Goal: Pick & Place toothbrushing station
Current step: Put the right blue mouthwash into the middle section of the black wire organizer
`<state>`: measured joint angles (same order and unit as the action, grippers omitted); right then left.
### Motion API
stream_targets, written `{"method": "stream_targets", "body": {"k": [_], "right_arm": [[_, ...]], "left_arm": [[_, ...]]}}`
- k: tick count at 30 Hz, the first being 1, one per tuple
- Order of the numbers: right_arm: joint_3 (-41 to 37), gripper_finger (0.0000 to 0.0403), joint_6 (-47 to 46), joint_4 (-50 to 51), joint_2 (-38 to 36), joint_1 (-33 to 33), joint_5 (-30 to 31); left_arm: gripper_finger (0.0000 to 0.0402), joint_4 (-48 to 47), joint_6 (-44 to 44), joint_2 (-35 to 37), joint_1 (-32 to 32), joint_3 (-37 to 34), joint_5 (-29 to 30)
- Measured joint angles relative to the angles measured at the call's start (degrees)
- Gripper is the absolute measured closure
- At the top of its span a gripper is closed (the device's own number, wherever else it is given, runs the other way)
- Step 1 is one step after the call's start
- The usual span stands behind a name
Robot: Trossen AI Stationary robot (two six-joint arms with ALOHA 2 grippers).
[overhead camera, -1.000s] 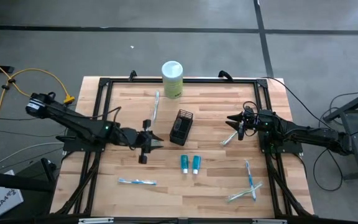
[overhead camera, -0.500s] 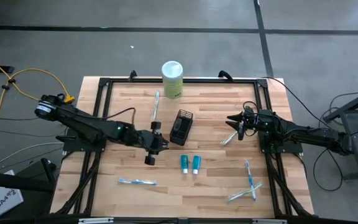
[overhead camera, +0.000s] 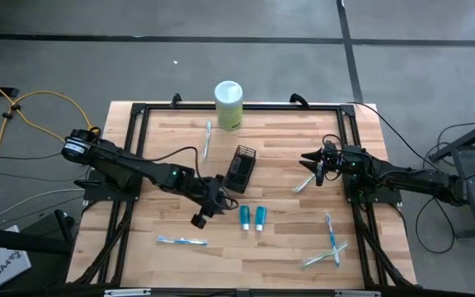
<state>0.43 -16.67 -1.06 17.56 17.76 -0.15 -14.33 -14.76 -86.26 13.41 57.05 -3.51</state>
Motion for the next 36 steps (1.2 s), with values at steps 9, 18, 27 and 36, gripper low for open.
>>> {"method": "stream_targets", "body": {"k": [9, 18, 27, 36], "right_arm": [[-0.02, 0.0264, 0.00, -0.06, 0.00, 0.01, 0.01], [-0.02, 0.0264, 0.00, -0.24, 0.00, 0.00, 0.01], [-0.02, 0.0264, 0.00, -0.45, -0.01, -0.02, 0.03], [-0.01, 0.0264, 0.00, -0.46, 0.17, -0.02, 0.02]], "left_arm": [[0.0291, -8.94, -4.40, 0.04, -0.30, 6.87, -1.95], [0.0291, -13.18, -12.67, -9.34, -3.49, 13.20, -10.58], [0.0291, -14.95, -21.70, -15.98, -6.71, 17.16, -16.33], [0.0291, -15.24, -24.92, -16.73, -5.95, 17.08, -6.82]]}}
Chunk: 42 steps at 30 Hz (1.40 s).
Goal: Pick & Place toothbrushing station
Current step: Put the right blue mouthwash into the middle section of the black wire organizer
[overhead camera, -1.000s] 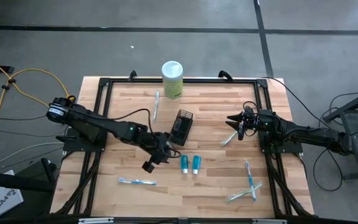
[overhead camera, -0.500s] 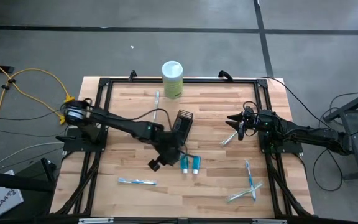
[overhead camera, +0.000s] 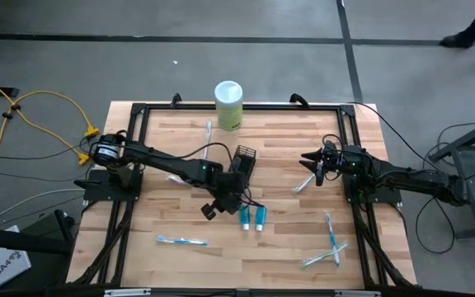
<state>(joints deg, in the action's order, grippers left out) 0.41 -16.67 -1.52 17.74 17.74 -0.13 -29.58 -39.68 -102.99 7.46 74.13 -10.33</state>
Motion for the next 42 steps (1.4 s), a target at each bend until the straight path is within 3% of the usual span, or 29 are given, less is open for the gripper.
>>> {"method": "stream_targets", "body": {"k": [4, 8, 16, 29, 42], "right_arm": [[-0.01, 0.0264, 0.00, -0.04, 0.06, 0.00, 0.01], [0.00, 0.0264, 0.00, -0.13, 0.11, 0.00, 0.01], [-0.01, 0.0264, 0.00, -0.04, 0.17, 0.00, -0.01], [0.00, 0.0264, 0.00, -0.04, 0.42, 0.00, -0.01], [0.01, 0.0264, 0.00, -0.13, 0.44, 0.00, -0.01]], "left_arm": [[0.0291, 0.32, 3.43, -0.86, -0.59, -0.02, -1.77], [0.0291, 2.47, 1.53, -1.92, -0.49, 0.04, -4.74], [0.0291, 3.10, -3.87, -2.04, 2.61, 1.61, -0.26], [0.0291, -2.71, -5.43, -1.96, 2.56, 9.73, 0.13], [0.0291, -7.47, -12.10, -10.46, 1.56, 16.10, -3.00]]}}
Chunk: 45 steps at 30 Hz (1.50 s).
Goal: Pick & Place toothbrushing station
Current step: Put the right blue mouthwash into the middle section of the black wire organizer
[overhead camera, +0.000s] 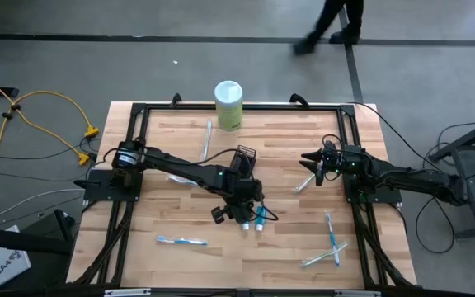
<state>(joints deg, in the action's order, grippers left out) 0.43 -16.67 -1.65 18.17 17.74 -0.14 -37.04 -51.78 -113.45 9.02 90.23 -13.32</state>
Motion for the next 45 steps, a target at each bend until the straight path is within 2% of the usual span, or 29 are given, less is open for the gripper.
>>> {"method": "stream_targets", "body": {"k": [9, 22, 29, 45], "right_arm": [[-0.02, 0.0264, 0.00, -0.11, -0.02, 0.00, 0.02], [-0.01, 0.0264, 0.00, -0.11, -0.01, 0.00, 0.02], [-0.02, 0.0264, 0.00, -0.06, 0.00, 0.00, 0.00], [0.00, 0.0264, 0.00, 0.07, -0.02, 0.00, -0.02]], "left_arm": [[0.0282, 1.02, -2.48, -0.83, -0.28, 0.10, 2.41], [0.0229, -0.12, -8.04, -1.53, 0.63, 0.14, 1.50], [0.0228, -1.58, -8.36, -2.86, 0.00, 0.03, -0.82], [0.0228, -2.49, -12.90, -3.97, -1.12, 0.49, -0.78]]}}
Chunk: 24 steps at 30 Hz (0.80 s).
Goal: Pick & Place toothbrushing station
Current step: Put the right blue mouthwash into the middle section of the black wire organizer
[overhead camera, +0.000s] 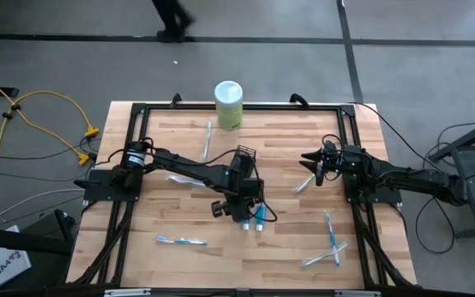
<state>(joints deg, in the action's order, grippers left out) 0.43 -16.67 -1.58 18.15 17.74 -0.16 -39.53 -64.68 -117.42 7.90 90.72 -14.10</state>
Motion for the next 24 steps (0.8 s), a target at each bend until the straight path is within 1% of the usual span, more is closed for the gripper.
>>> {"method": "stream_targets", "body": {"k": [12, 16, 24], "right_arm": [[-0.01, 0.0264, 0.00, -0.15, 0.02, 0.00, 0.02], [-0.02, 0.0264, 0.00, -0.17, 0.00, 0.00, 0.04], [0.00, 0.0264, -0.02, -0.20, 0.00, 0.00, 0.04]], "left_arm": [[0.0227, 1.65, 0.02, -0.48, 0.07, 0.11, -0.51], [0.0227, 2.25, 0.76, -0.49, 0.21, 0.10, 0.67], [0.0227, 2.50, 1.70, -2.54, 0.26, 0.09, 0.78]]}}
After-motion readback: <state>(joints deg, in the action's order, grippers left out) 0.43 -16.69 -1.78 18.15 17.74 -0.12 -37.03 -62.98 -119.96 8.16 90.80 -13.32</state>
